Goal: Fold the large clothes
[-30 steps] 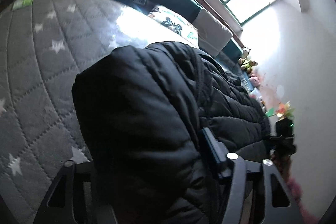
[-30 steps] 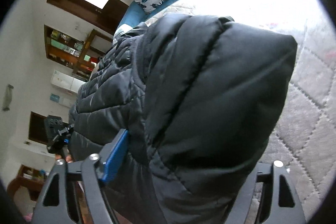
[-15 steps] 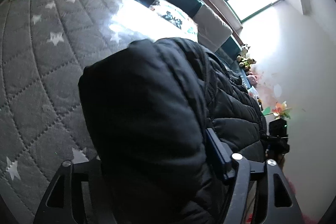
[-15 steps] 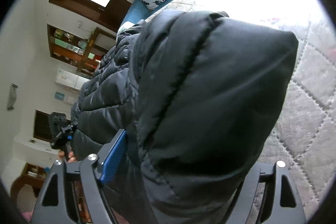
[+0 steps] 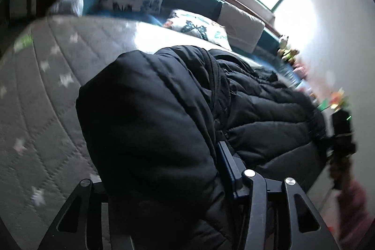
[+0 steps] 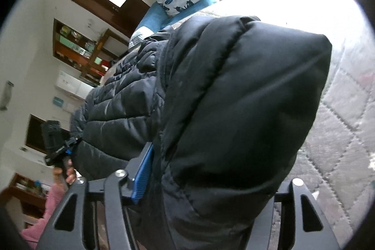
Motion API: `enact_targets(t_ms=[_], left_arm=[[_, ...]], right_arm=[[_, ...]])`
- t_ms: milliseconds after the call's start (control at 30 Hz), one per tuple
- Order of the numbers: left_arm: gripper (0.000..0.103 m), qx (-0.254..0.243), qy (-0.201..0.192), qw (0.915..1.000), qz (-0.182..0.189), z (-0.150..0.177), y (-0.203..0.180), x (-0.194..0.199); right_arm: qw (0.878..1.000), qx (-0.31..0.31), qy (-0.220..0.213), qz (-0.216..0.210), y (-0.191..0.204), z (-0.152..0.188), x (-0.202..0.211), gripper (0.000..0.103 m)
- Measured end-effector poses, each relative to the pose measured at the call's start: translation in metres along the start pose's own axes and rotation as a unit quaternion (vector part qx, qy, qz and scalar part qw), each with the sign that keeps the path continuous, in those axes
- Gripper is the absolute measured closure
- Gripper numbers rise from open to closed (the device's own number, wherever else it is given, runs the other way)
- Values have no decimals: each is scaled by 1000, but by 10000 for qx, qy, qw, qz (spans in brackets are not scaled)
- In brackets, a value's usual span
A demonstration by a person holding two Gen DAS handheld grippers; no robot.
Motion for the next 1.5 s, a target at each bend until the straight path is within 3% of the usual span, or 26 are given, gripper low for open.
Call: enact_targets(t_ms=[267, 467, 800, 1133, 1500], left_arm=[[58, -427, -193, 9980, -431, 2, -26, 3], [63, -603, -414, 9958, -547, -4, -35, 6], [67, -1104, -858, 9876, -719, -14, -56, 26], [69, -1222, -1080, 9853, -503, -36, -88, 30], [69, -1404, -1006, 9850, -5, -70, -167, -20]], right_arm=[[9979, 393, -137, 489, 17, -2, 1, 50], [9941, 723, -276, 761, 33, -1, 6, 54], [9889, 1066, -575, 855, 49, -3, 21, 59], [9841, 1244, -888, 903, 56, -9, 50, 63], [9774, 1016, -1280, 1341, 17, -35, 96, 63]])
Point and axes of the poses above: each gripper's, at about its wrist camera, not at the fingertips, and x roughly against the way its jaws point, y to its left, z to its underside, the point moved 6 cm from there along -x, roughly the way its jaws point, and after that the axes turned 13 degrees about -y, right-handed, at the moved point
